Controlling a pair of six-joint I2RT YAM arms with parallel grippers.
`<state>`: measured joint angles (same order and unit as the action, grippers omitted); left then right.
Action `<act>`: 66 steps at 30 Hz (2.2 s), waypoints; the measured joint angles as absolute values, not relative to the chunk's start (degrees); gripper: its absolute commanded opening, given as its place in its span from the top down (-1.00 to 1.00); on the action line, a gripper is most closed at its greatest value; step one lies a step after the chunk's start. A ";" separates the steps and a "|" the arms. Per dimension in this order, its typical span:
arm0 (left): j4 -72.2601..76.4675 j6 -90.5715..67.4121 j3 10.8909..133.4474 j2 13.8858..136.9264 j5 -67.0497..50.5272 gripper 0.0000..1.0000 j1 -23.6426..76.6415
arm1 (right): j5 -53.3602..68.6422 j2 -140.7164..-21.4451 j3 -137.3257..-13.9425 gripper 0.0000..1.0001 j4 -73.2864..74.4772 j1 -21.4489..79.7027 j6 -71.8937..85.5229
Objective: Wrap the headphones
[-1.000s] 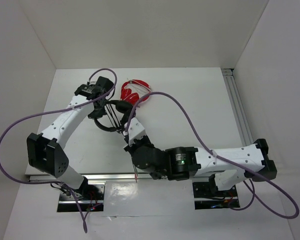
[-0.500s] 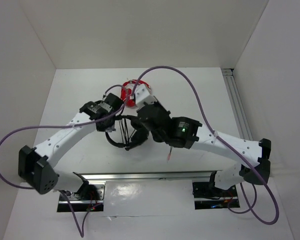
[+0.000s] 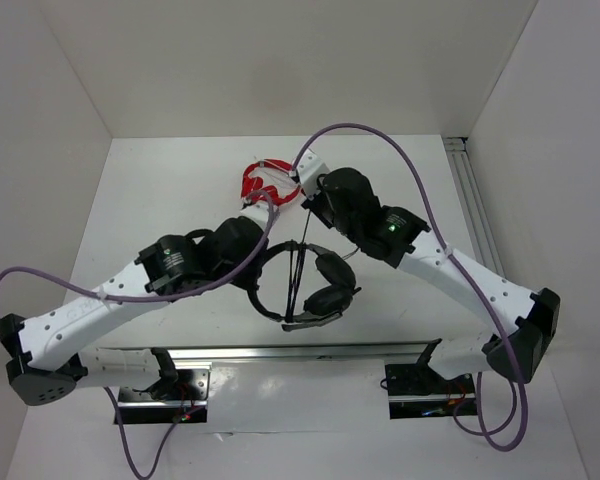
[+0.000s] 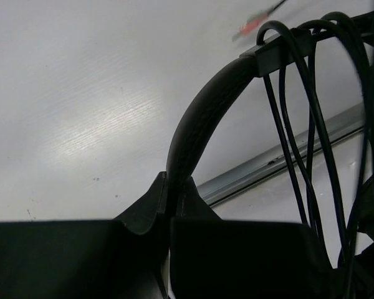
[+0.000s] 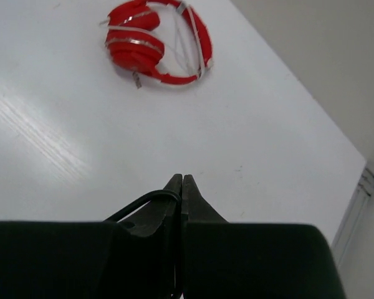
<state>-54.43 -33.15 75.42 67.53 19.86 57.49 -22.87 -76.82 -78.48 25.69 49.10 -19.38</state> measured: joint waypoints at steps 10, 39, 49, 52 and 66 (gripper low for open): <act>-71.59 -32.03 97.47 66.32 21.96 1.00 58.65 | 7.94 -75.50 -75.16 0.81 19.29 41.12 -14.46; -80.71 -43.24 111.98 62.37 27.97 1.00 55.55 | 25.21 -101.10 -43.35 0.29 -47.68 46.63 20.23; -80.99 -45.10 111.66 62.92 29.80 1.00 55.35 | 23.83 -101.10 -42.35 0.45 -50.28 47.24 21.23; -81.01 -45.93 111.24 62.33 31.46 1.00 55.35 | 23.27 -101.01 -40.18 0.40 -51.40 47.37 21.37; -81.03 -48.73 108.86 62.04 33.71 1.00 55.31 | 20.23 -100.95 -35.55 0.15 -54.28 48.38 21.93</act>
